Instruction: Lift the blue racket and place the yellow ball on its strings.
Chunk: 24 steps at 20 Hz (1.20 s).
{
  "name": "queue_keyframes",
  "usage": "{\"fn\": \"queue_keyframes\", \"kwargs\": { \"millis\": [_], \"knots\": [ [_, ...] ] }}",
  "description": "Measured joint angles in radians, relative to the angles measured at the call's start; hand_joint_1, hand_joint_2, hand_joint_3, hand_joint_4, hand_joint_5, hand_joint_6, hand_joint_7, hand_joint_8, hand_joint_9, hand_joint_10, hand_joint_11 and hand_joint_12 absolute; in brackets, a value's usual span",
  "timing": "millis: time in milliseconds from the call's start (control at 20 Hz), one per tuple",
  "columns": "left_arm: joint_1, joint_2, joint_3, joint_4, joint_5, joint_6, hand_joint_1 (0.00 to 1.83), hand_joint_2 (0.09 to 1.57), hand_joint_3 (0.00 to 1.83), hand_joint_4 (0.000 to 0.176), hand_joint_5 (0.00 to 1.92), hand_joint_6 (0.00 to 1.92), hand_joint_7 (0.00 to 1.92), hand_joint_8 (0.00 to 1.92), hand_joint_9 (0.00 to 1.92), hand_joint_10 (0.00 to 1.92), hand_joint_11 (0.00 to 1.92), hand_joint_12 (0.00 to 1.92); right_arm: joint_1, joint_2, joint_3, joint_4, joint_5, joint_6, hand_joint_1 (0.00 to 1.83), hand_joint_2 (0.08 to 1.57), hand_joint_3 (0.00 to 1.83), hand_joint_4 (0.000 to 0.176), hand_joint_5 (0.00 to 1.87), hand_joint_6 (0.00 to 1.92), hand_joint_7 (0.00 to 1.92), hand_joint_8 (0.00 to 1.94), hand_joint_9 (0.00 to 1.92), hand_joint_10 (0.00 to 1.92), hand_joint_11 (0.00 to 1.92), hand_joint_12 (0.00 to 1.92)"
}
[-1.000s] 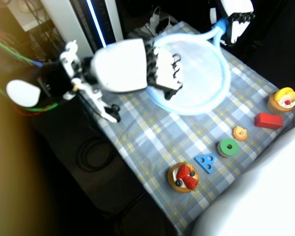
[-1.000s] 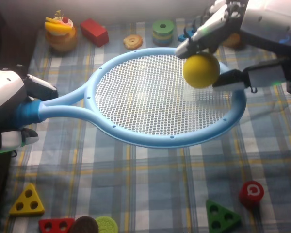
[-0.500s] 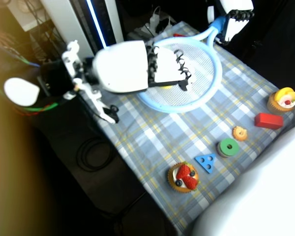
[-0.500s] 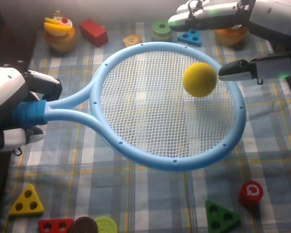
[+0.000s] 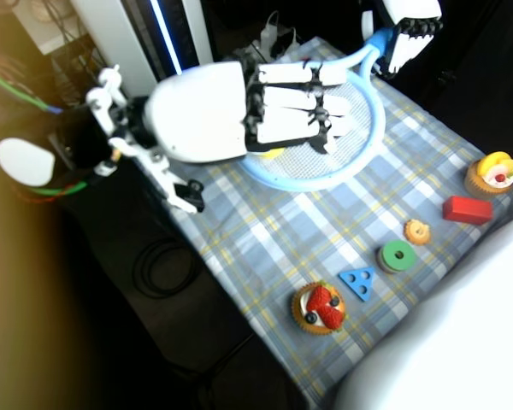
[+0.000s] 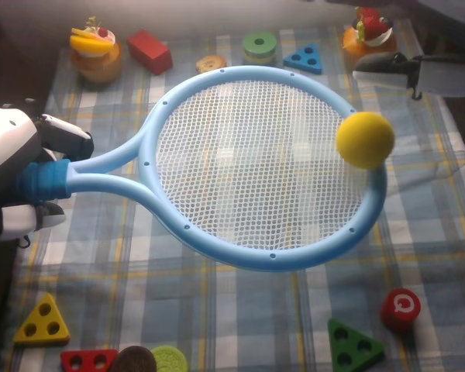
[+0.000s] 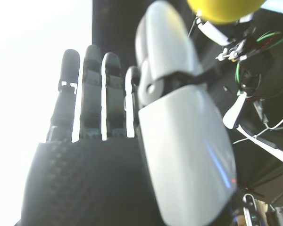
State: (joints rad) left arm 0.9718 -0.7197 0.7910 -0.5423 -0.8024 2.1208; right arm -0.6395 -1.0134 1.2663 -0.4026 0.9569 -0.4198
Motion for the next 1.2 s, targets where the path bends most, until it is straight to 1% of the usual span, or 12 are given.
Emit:
{"fn": "queue_keyframes", "kwargs": {
  "millis": [150, 200, 350, 450, 600, 650, 750, 800, 900, 1100, 1150, 1200],
  "knots": [
    [-0.006, -0.022, 0.015, -0.024, 0.035, 0.037, 1.56, 1.3, 0.01, 0.139, 0.77, 1.92, 1.21, 1.92, 1.44, 1.92, 1.5, 1.92, -0.008, 0.004, -0.006, 0.017, 0.018, -0.003, 1.0, 1.3, 0.0, 0.026, 0.29, 0.0, 0.34, 0.0, 0.36, 0.0, 0.1, 0.41],
    [-0.007, -0.027, 0.019, -0.026, 0.049, 0.037, 1.59, 1.27, 0.0, 0.169, 0.79, 1.92, 1.25, 1.92, 1.49, 1.92, 1.48, 1.92, -0.008, 0.004, -0.006, 0.016, 0.018, -0.004, 1.0, 1.3, 0.0, 0.022, 0.29, 0.0, 0.33, 0.0, 0.36, 0.0, 0.14, 0.36],
    [-0.011, -0.039, 0.032, -0.033, 0.071, 0.036, 1.62, 1.25, 0.0, 0.176, 0.91, 1.92, 1.3, 1.92, 1.52, 1.92, 1.42, 1.92, -0.008, 0.008, -0.006, 0.021, 0.019, -0.005, 0.96, 1.32, 0.0, 0.018, 0.28, 0.0, 0.34, 0.0, 0.38, 0.0, 0.21, 0.27],
    [-0.012, -0.046, 0.045, -0.038, 0.082, 0.037, 1.57, 1.29, 0.01, 0.095, 0.6, 1.92, 1.03, 1.92, 1.35, 1.92, 1.37, 1.92, -0.015, 0.008, -0.006, 0.024, 0.021, -0.007, 0.95, 1.32, 0.0, 0.02, 0.3, 0.0, 0.37, 0.01, 0.37, 0.0, 0.17, 0.25],
    [-0.018, -0.066, 0.055, -0.053, 0.106, 0.047, 1.5, 1.31, 0.01, 0.109, 0.43, 1.92, 0.91, 1.92, 1.26, 1.92, 1.38, 1.92, -0.015, 0.008, -0.007, 0.023, 0.023, -0.007, 0.96, 1.31, 0.0, 0.03, 0.31, 0.0, 0.38, 0.0, 0.36, 0.0, 0.11, 0.29],
    [-0.018, -0.073, 0.06, -0.056, 0.113, 0.051, 1.49, 1.31, 0.0, 0.129, 0.61, 1.92, 1.12, 1.92, 1.39, 1.92, 1.35, 1.92, -0.015, 0.008, -0.007, 0.024, 0.024, -0.007, 0.98, 1.29, 0.0, 0.03, 0.31, 0.0, 0.38, 0.0, 0.37, 0.0, 0.14, 0.32],
    [-0.025, -0.083, 0.075, -0.08, 0.124, 0.063, 1.54, 1.28, 0.0, 0.122, 0.7, 1.92, 1.16, 1.92, 1.42, 1.92, 1.28, 1.92, -0.02, 0.008, -0.007, 0.031, 0.026, -0.008, 1.0, 1.29, 0.0, 0.03, 0.32, 0.0, 0.38, 0.0, 0.37, 0.0, 0.14, 0.32],
    [-0.025, -0.088, 0.081, -0.092, 0.129, 0.076, 1.5, 1.28, 0.0, 0.093, 0.69, 1.92, 1.11, 1.92, 1.38, 1.92, 1.26, 1.92, -0.025, 0.008, -0.007, 0.032, 0.024, -0.01, 0.98, 1.28, 0.0, 0.032, 0.32, 0.0, 0.39, 0.0, 0.38, 0.0, 0.15, 0.33],
    [-0.025, -0.089, 0.081, -0.111, 0.138, 0.098, 1.55, 1.21, 0.0, 0.14, 0.7, 1.92, 1.12, 1.92, 1.36, 1.92, 1.3, 1.92, -0.026, 0.008, -0.007, 0.032, 0.024, -0.01, 1.0, 1.28, 0.0, 0.022, 0.33, 0.0, 0.39, 0.0, 0.38, 0.0, 0.14, 0.33],
    [-0.025, -0.101, 0.081, -0.139, 0.14, 0.128, 1.43, 1.11, 0.0, 0.084, 0.64, 1.92, 0.95, 1.92, 1.12, 1.92, 1.11, 1.92, -0.033, 0.008, -0.007, 0.04, 0.026, -0.01, 1.0, 1.28, 0.0, 0.012, 0.33, 0.0, 0.4, 0.0, 0.38, 0.01, 0.08, 0.47],
    [-0.025, -0.101, 0.083, -0.151, 0.138, 0.13, 1.23, 1.11, 0.0, 0.055, 0.28, 1.83, 0.48, 1.91, 0.64, 1.92, 0.62, 1.92, -0.037, 0.008, -0.007, 0.042, 0.024, -0.01, 0.98, 1.28, 0.0, 0.018, 0.33, 0.0, 0.4, 0.0, 0.39, 0.0, 0.03, 0.57],
    [-0.024, -0.101, 0.084, -0.161, 0.138, 0.131, 1.15, 1.08, 0.0, 0.0, 0.31, 1.33, 0.32, 1.57, 0.41, 1.7, 0.41, 1.71, -0.041, 0.008, -0.007, 0.043, 0.022, -0.01, 1.0, 1.28, 0.0, 0.018, 0.33, 0.0, 0.39, 0.0, 0.39, 0.0, 0.03, 0.59]
  ]
}}
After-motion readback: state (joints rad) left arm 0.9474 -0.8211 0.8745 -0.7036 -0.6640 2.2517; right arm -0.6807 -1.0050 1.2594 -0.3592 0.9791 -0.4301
